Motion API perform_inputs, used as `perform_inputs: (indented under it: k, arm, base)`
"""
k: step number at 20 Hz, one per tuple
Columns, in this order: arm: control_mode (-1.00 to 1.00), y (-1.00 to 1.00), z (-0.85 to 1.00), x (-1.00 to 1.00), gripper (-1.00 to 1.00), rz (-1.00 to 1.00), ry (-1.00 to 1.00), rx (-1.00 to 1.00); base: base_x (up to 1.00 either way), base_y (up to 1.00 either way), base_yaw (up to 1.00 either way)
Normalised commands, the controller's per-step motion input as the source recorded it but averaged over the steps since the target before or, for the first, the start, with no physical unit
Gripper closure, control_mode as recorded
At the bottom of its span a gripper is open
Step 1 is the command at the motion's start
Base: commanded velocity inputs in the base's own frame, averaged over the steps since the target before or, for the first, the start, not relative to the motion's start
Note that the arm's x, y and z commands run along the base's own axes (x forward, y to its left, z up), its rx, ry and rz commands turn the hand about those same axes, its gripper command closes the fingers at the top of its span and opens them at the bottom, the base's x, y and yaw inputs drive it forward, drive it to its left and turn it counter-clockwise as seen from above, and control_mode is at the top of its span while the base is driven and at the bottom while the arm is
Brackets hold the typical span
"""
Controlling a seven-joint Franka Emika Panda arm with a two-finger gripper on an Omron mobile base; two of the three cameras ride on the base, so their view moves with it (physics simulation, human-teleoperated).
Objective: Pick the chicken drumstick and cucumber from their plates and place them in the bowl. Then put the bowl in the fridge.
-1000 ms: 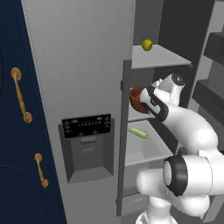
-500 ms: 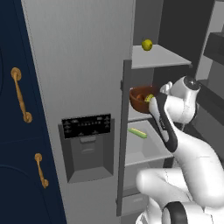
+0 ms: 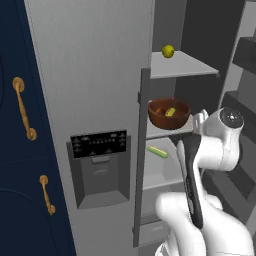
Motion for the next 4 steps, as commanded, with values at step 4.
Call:
perform_inputs:
  k: [4]
  arm:
    - [-1.0, 0.13, -0.06, -1.0, -1.0, 0.0, 0.0, -0.18]
  base:
    - [0.0, 0.0, 0.0]
